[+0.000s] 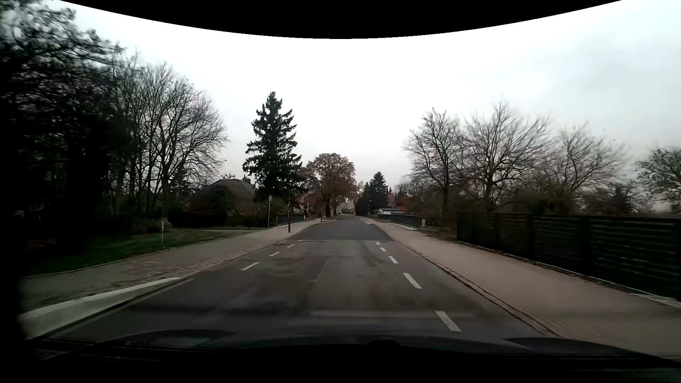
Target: Follow the waypoints while adhering to traffic rules and regulations
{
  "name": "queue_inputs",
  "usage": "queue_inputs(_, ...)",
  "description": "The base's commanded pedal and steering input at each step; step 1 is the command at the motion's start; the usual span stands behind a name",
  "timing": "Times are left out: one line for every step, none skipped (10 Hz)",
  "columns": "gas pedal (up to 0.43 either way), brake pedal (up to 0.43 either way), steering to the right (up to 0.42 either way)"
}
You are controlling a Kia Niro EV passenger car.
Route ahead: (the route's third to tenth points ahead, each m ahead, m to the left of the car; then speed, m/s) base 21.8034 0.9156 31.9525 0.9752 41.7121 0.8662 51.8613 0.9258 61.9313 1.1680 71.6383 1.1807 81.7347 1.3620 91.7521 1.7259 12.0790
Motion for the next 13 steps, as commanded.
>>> queue_inputs(0.157,0.0,-0.004)
queue_inputs(0.157,0.0,-0.003)
queue_inputs(0.157,0.0,-0.002)
queue_inputs(0.157,0.0,-0.001)
queue_inputs(0.157,0.0,0.0)
queue_inputs(0.157,0.0,0.0)
queue_inputs(0.157,0.0,0.0)
queue_inputs(0.157,0.0,0.001)
queue_inputs(0.157,0.0,0.001)
queue_inputs(0.157,0.0,0.001)
queue_inputs(0.157,0.0,0.001)
queue_inputs(0.157,0.0,0.001)
queue_inputs(0.157,0.0,0.001)
